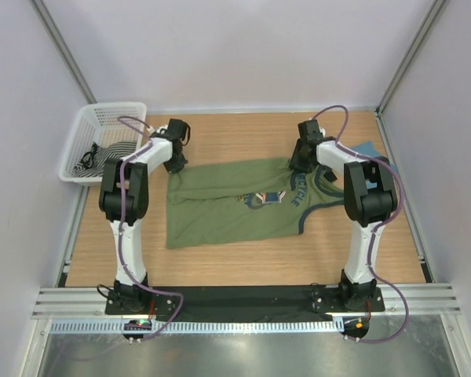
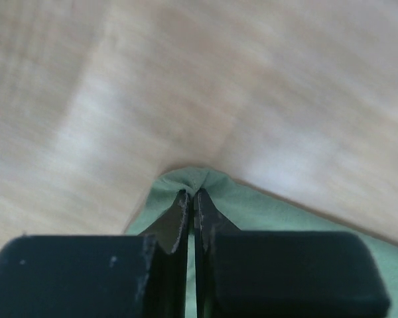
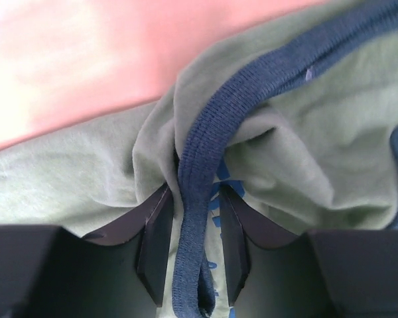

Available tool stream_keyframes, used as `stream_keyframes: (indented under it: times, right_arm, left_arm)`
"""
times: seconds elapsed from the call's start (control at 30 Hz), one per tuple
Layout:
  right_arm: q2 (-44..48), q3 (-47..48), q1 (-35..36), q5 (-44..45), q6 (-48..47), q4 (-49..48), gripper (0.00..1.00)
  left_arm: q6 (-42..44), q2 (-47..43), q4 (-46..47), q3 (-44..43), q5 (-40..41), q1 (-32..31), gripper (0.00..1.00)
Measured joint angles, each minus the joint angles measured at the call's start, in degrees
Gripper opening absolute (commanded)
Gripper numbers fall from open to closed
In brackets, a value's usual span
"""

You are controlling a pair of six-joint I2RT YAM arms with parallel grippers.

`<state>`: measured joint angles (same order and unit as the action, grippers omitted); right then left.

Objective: Fold and stack the tank tops
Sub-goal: Fold the tank top

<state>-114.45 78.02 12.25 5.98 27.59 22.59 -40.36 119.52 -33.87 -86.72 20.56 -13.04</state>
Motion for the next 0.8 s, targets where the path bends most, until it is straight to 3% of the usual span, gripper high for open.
stream_keyframes:
  times: [0.1, 0.2, 0.23, 0.27, 0.33, 0.37, 0.47, 0.6, 0.8]
  right_arm:
    - [-5.68, 8.44, -0.96, -0.90, 0.09, 1.07, 0.48]
    - [-11.37, 17.59, -1.68, -1.57, 0.26, 2.95, 0.56]
    - [-12.70, 19.89, -1.81, -1.68, 0.31, 3.39, 0.62]
    - [-14.10, 22.45, -1.95, -1.86, 0.42, 4.09, 0.66]
    - [-15.13, 24.83, -2.12, -2.12, 0.17, 4.90, 0.73]
    - [-14.95, 24.92, -2.19, -2.21, 0.17, 5.33, 0.74]
    - [-13.31, 24.09, -2.21, -2.51, -0.02, 6.40, 0.76]
    - [-5.90, 18.23, -2.05, -3.10, -0.33, 6.97, 0.76]
    - [16.13, 0.31, 0.46, -3.78, -0.76, 4.22, 0.58]
  left_arm:
    - [0.00, 5.27, -1.18, -8.24, -0.48, 1.36, 0.00]
    - [0.09, 11.54, -3.15, -18.64, -0.66, 2.56, 0.07]
    - [0.11, 13.81, -4.24, -22.56, -0.83, 2.86, 0.11]
    - [0.33, 15.87, -4.46, -26.10, -0.98, 3.15, 0.28]
    - [0.98, 17.62, -4.66, -28.89, -1.16, 3.45, 0.41]
    - [1.05, 17.42, -4.81, -28.74, -1.16, 3.58, 0.49]
    - [1.64, 12.81, -3.87, -22.18, -1.29, 3.61, 0.57]
    - [1.60, 3.08, -4.04, -12.02, -1.77, 2.69, 0.59]
    - [1.62, -17.68, -1.20, 2.64, -1.40, -3.54, 0.59]
